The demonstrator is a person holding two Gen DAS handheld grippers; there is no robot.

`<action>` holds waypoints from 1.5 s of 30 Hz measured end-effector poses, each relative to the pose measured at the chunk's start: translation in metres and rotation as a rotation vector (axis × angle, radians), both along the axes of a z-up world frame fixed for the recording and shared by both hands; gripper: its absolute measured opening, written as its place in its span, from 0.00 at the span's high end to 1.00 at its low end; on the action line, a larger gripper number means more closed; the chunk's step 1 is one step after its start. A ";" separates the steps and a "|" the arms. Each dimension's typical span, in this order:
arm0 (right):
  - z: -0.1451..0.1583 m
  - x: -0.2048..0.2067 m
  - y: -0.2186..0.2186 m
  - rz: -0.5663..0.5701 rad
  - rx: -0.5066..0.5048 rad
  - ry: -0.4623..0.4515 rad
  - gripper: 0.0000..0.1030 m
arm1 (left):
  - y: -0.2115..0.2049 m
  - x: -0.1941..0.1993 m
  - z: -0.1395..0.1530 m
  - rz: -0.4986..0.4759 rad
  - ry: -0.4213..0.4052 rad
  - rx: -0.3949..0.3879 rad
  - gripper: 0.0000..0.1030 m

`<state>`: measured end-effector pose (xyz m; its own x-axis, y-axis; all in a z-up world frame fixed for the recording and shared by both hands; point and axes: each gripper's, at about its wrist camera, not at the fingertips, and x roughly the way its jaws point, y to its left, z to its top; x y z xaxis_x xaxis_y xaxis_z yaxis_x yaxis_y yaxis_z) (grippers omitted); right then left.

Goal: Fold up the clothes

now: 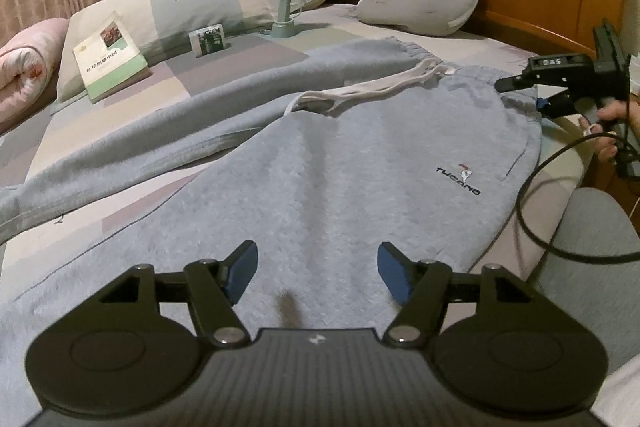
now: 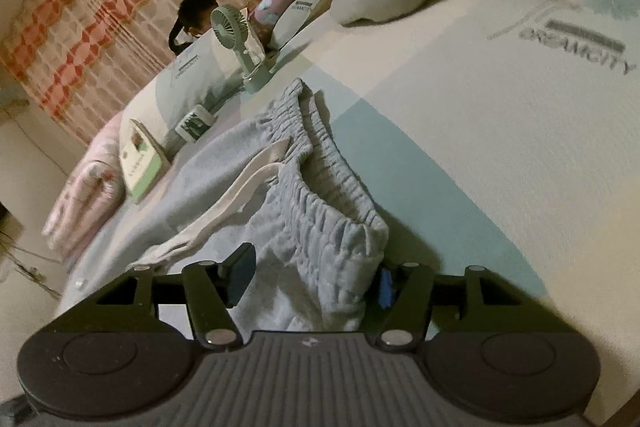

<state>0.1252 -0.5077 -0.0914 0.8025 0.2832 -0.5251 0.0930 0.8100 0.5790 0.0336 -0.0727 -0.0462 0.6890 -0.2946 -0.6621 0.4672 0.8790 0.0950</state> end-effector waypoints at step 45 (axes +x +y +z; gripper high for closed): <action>0.056 -0.053 0.164 0.209 -0.525 0.025 0.41 | 0.021 -0.004 -0.022 0.050 0.080 0.033 0.32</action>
<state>0.0725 -0.3439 -0.0358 0.7428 0.1304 -0.6567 -0.0920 0.9914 0.0927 0.0291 -0.0518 -0.0682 0.6469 -0.2377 -0.7245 0.4296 0.8986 0.0888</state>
